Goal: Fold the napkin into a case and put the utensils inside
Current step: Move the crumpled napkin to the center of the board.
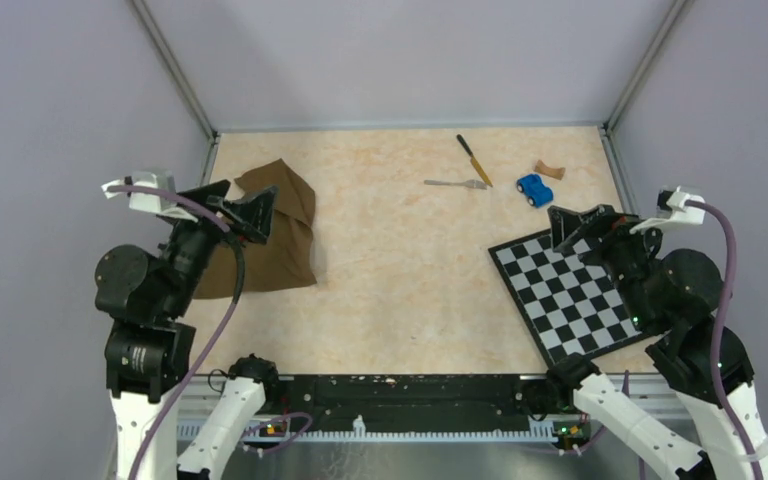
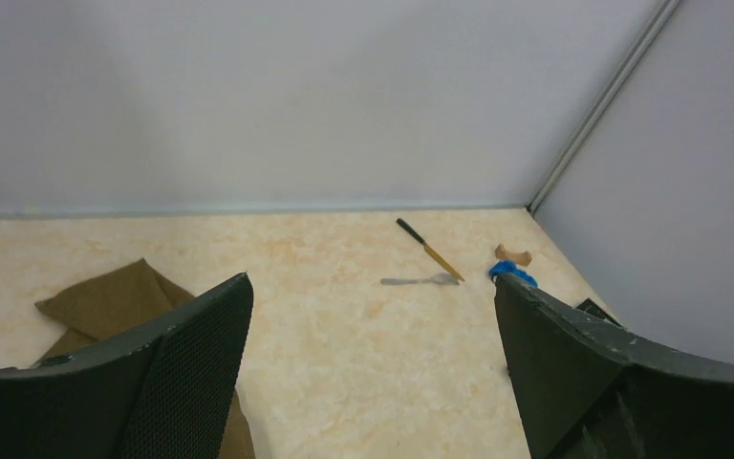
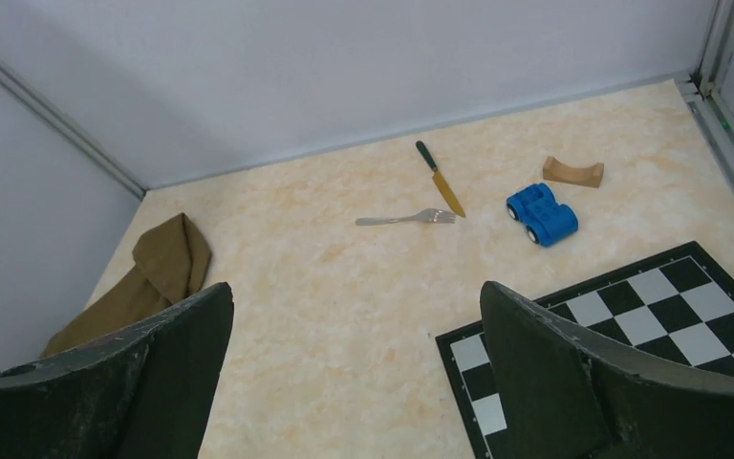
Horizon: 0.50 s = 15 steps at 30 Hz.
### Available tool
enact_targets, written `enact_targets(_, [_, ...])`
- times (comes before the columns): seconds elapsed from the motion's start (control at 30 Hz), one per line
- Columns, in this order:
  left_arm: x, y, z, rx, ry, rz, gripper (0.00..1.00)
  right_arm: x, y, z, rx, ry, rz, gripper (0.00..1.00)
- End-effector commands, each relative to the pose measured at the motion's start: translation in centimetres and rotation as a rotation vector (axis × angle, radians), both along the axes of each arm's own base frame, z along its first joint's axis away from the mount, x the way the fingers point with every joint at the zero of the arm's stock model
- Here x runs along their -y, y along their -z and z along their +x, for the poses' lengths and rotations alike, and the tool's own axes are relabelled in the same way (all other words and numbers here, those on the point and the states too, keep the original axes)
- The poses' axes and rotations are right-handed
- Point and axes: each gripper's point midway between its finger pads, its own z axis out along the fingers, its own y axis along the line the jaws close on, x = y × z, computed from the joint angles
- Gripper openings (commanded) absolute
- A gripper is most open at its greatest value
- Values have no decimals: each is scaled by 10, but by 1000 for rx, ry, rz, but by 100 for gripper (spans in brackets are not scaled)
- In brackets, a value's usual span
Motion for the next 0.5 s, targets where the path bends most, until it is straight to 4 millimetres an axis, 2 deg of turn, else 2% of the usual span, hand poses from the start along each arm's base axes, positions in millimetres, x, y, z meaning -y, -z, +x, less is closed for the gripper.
enact_targets(0.0, [1,38,31,-166,-17,8,100,-1,20,13,-80,43,-10,98])
enact_targets(0.1, [1,75,52,-303,-38,25,100,-3,32,19,-120,58,-2,98])
enact_targets(0.2, [-5,121,73,-456,-89,43,100,-17,41,22,-126,-3,-5,98])
enact_targets(0.33, [-43,201,95,-714,-356,35,100,-28,58,25,-161,-39,25,99])
enact_targets(0.4, [-65,240,95,-828,-519,27,100,-29,68,26,-194,-23,52,99])
enact_targets(0.47, [-83,266,93,-890,-660,2,100,-32,73,26,-206,-31,69,99])
